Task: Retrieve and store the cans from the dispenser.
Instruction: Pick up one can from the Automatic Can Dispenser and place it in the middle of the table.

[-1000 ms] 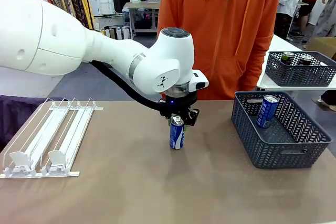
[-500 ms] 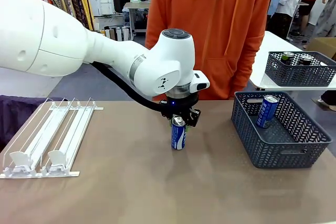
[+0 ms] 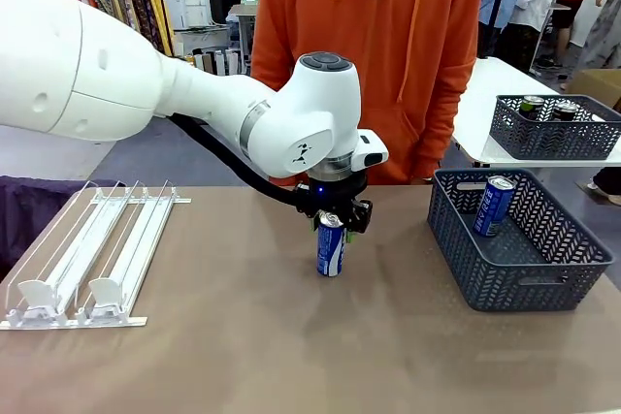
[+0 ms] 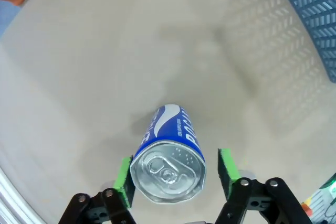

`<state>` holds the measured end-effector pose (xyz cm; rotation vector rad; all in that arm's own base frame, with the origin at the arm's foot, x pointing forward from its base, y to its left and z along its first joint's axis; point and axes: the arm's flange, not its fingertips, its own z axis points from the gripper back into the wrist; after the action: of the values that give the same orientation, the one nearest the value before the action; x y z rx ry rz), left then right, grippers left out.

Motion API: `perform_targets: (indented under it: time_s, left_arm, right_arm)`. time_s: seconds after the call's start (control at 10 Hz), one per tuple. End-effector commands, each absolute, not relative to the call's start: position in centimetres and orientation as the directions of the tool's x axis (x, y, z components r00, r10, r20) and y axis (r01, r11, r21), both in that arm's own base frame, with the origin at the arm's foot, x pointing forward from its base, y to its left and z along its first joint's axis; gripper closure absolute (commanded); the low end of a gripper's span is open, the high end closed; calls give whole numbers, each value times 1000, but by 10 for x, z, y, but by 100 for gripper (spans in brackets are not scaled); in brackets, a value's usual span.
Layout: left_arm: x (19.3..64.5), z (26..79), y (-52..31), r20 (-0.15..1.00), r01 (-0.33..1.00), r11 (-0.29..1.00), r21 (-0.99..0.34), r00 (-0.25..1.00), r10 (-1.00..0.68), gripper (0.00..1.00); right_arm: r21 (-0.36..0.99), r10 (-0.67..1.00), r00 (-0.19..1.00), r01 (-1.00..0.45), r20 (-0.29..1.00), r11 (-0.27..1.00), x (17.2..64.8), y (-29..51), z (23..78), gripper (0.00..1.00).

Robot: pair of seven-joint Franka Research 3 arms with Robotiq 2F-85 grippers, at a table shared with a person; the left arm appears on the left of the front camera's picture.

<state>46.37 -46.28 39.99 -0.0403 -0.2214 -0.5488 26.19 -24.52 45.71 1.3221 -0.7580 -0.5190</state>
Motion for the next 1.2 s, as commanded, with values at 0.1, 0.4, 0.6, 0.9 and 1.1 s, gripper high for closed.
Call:
perform_targets:
  time_s: [0.1,0.4,0.6,0.9,1.1]
  left_arm:
    - [452,428,-446,259,530,848,9,818,-514,0]
    - [395,527,-357,400,519,853,-44,792,-462,0]
    - [364,565,-266,446,487,868,-98,801,-399,0]
    - [349,588,-104,371,360,844,-397,904,-211,0]
    - [335,575,10,322,336,657,-675,935,-147,0]
  right_arm:
    - [977,-727,655,-102,207,187,264,-244,459,0]
    - [977,-727,655,-102,207,187,264,-244,459,0]
    - [977,-727,655,-102,207,187,264,-244,459,0]
    - [977,-727,655,-102,207,187,264,-244,459,0]
    - [977,-727,655,-102,207,187,264,-244,459,0]
